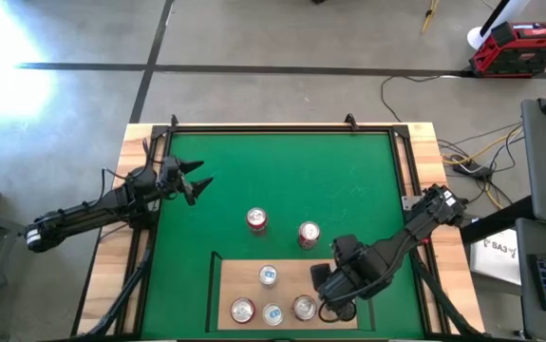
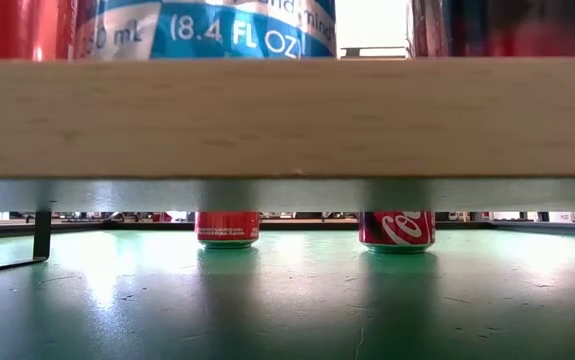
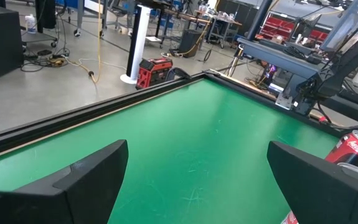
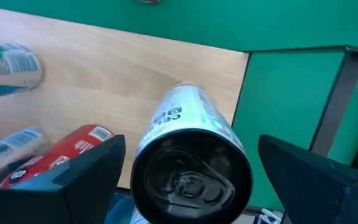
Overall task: Place canned beverage on shelf
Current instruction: Put the red soda can aligned with the other red soda can on the shelf
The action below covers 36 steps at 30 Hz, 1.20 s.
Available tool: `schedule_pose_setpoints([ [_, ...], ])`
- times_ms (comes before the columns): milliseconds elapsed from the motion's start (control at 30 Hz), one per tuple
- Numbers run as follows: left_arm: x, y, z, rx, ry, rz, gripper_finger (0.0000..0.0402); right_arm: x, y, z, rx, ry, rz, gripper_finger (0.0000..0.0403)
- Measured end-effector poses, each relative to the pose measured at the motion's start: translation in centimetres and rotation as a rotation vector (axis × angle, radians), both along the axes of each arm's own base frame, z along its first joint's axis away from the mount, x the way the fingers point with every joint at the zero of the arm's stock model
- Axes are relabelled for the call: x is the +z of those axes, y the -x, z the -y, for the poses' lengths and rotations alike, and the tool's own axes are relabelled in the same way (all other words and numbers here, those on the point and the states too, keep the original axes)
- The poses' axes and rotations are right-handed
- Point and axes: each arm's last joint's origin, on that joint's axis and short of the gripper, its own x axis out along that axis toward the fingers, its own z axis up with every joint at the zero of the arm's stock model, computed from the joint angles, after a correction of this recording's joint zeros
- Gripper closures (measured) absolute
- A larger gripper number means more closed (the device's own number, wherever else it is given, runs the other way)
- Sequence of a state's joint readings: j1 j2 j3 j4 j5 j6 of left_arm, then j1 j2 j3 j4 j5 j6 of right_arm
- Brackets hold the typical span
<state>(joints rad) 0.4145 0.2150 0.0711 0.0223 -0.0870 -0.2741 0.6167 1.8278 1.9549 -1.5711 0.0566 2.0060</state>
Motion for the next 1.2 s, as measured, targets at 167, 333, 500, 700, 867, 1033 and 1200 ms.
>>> schedule_pose_setpoints([
  [167,0.0,0.0,0.0,0.0,0.0,0.0,0.0032,0.1,-0.2,0.3,0.047,0.027,0.017,0.0044],
  [333,0.0,0.0,0.0,0.0,0.0,0.0,0.0032,0.5,-0.7,1.8,0.085,0.075,0.052,0.0044],
  [500,0.0,0.0,0.0,0.0,0.0,0.0,0.0032,0.4,-2.0,4.0,0.079,0.117,0.059,0.0044],
  [700,0.0,0.0,0.0,0.0,0.0,0.0,0.0032,-0.9,-3.5,7.1,0.087,0.153,0.013,0.0044],
  [867,0.0,0.0,0.0,0.0,0.0,0.0,0.0032,-2.2,-4.9,8.9,0.132,0.137,0.032,0.0044],
  [1033,0.0,0.0,0.0,0.0,0.0,0.0,0.0032,-3.6,-5.8,10.6,0.133,0.091,0.031,0.0044],
  [1200,0.0,0.0,0.0,-0.001,0.0,0.0,0.0032,-5.0,-6.4,11.7,0.14,0.069,0.031,0.0044],
])
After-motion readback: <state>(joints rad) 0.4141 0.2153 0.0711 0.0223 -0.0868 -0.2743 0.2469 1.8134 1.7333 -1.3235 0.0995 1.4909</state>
